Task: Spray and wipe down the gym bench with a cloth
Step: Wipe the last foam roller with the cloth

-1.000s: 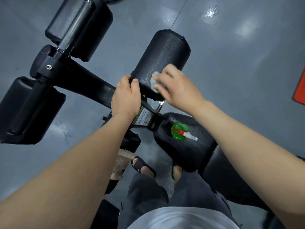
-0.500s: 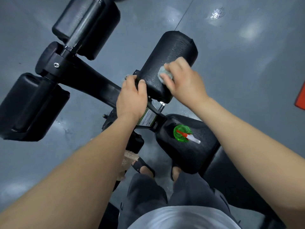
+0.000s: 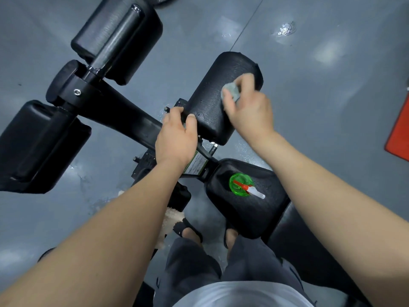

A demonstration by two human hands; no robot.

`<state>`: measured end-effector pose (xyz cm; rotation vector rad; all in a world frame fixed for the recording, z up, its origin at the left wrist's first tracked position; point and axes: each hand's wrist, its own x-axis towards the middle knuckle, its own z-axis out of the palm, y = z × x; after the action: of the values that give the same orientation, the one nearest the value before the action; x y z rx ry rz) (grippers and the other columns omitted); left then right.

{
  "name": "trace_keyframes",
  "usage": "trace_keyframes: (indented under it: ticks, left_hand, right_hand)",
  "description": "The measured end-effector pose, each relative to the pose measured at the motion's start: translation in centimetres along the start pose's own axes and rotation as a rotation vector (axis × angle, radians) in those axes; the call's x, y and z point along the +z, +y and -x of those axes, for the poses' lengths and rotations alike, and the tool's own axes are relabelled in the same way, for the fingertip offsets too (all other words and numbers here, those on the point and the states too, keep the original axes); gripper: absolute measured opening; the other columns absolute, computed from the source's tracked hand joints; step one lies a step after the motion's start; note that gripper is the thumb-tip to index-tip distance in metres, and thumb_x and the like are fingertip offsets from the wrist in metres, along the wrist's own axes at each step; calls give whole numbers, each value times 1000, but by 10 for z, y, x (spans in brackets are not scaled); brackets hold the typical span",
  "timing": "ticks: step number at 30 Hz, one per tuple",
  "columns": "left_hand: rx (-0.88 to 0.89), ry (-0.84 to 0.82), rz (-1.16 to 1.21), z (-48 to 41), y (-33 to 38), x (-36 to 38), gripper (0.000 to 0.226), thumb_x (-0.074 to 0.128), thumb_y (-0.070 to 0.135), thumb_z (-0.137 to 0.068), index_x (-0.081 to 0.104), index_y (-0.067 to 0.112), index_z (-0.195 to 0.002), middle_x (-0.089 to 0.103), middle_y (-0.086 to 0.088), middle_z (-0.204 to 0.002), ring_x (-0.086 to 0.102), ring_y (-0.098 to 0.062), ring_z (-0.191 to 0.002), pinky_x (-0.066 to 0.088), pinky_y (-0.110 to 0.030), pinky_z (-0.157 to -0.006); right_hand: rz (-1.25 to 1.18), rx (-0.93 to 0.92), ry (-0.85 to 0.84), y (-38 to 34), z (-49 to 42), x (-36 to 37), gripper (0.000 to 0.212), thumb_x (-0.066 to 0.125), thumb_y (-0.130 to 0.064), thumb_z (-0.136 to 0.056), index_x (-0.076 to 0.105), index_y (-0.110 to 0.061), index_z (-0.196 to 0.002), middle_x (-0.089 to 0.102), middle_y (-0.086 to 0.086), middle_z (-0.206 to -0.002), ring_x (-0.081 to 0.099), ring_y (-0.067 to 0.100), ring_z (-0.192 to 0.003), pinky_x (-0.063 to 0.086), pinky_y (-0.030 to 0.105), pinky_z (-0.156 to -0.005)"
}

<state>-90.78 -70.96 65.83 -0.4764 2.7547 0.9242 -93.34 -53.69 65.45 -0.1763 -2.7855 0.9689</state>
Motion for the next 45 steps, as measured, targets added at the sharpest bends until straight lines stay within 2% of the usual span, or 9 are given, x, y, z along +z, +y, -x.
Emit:
trace_keyframes:
  ticks: [3,6,13,19,24,30,34,41,45]
  left_hand:
    - [6,-6,5,1,0,-1,43,37,48,-101,50,27,-136,51,3,-142,55,-20,-117,41,-37,-95]
    - [26,-13,-7,2,-1,-2,40,36,45,-103,50,28,-136,49,5,-141,51,-15,-103,37,-35,-89]
    - [39,5,-12,4,0,-3,34,37,43,-105,50,30,-134,49,6,-139,47,-11,-94,33,-31,-85]
    - [17,-17,-19,1,0,-1,50,35,47,-101,41,29,-147,59,4,-134,57,-20,-118,40,-37,-93]
    - [-3,-45,-41,2,3,-2,55,31,46,-102,38,28,-154,49,2,-151,49,-20,-133,37,-37,-104]
    - [15,-28,-6,3,0,-2,47,38,48,-99,46,31,-142,49,7,-142,55,-17,-110,38,-35,-91]
    - [25,-25,-19,3,-1,-1,45,40,48,-100,46,30,-141,48,7,-142,55,-18,-113,35,-33,-89]
    - [33,-12,-2,3,-2,-2,40,39,44,-101,48,27,-137,51,6,-140,50,-10,-100,35,-31,-89]
    - [42,16,-5,2,-1,-1,38,35,41,-104,48,28,-137,52,4,-141,55,-16,-114,34,-31,-89]
  right_hand:
    - [9,-151,-114,-6,23,3,38,52,-47,-100,50,-11,-113,71,9,-92,63,44,-77,51,44,-60]
    - [64,-258,-156,1,19,0,34,46,-47,-101,50,-13,-106,70,7,-101,64,43,-82,53,47,-63]
    - [77,82,8,22,-39,-10,33,43,-41,-103,50,-11,-115,69,11,-96,60,43,-85,45,43,-71]
    - [-24,-45,-69,18,-9,-5,25,44,-43,-101,43,-19,-94,65,5,-89,57,35,-81,50,45,-68]
    - [87,-299,-186,20,13,-2,26,43,-44,-102,53,-20,-103,62,0,-91,60,31,-81,52,44,-61]
    - [127,-67,-57,34,-42,-2,31,41,-46,-101,52,-20,-112,63,6,-111,60,40,-95,52,47,-73]
    - [80,28,-43,36,-71,-5,32,42,-43,-102,53,-17,-116,63,8,-117,59,37,-102,48,43,-78]
    - [-28,85,-3,34,-74,-3,30,46,-33,-102,54,-6,-115,66,5,-113,57,29,-101,30,30,-71]
    - [-92,100,7,43,-55,0,30,44,-32,-103,48,-4,-112,65,-4,-122,59,29,-102,33,30,-72]
